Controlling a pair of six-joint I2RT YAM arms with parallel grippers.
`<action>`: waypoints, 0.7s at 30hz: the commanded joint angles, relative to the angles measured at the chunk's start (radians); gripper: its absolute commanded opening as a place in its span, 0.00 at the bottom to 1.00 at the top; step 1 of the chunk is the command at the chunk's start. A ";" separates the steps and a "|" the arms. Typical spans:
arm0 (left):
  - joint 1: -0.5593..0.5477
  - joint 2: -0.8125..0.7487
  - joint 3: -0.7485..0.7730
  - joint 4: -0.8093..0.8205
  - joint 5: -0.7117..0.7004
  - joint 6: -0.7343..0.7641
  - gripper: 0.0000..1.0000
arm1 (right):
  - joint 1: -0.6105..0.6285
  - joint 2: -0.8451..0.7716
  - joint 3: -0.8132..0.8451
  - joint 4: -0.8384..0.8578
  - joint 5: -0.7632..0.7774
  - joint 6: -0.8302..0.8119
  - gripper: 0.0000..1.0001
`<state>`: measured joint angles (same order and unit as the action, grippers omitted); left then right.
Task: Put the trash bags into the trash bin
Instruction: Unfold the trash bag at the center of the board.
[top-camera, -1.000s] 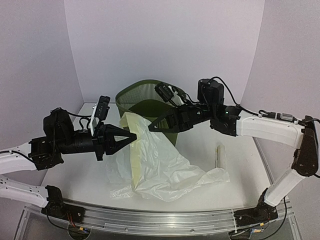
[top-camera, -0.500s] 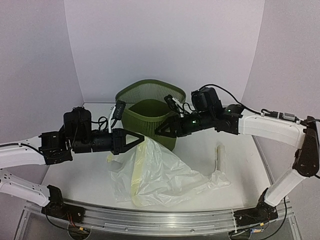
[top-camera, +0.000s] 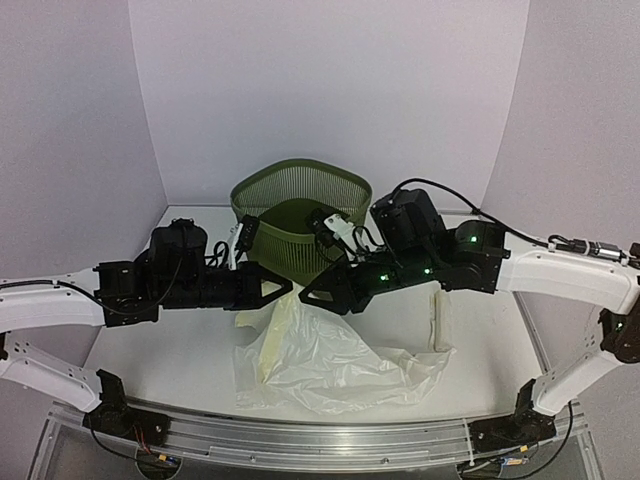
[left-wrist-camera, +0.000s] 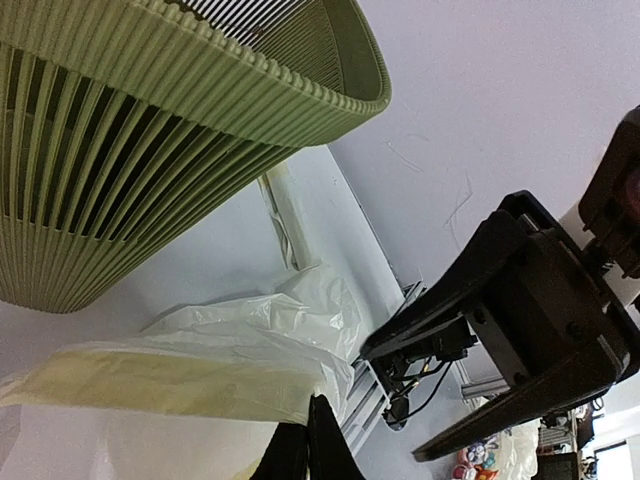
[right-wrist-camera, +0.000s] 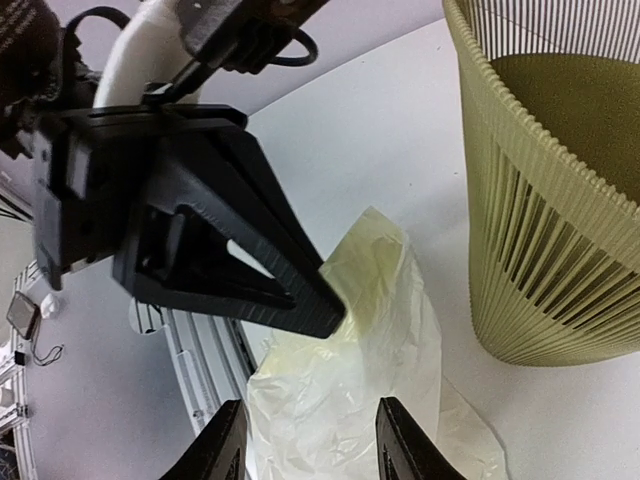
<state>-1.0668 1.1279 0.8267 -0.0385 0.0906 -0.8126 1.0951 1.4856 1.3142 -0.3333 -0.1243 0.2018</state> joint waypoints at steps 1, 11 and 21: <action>-0.001 0.013 0.064 -0.030 -0.019 -0.074 0.00 | 0.028 0.065 0.057 -0.021 0.137 -0.043 0.43; -0.001 0.032 0.065 -0.043 0.005 -0.123 0.00 | 0.090 0.165 0.127 -0.016 0.249 -0.067 0.38; 0.000 0.032 0.079 -0.112 -0.059 -0.151 0.00 | 0.103 0.148 0.103 -0.016 0.286 -0.053 0.00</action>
<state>-1.0671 1.1603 0.8472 -0.1059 0.0787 -0.9435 1.1922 1.6516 1.3987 -0.3624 0.1158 0.1377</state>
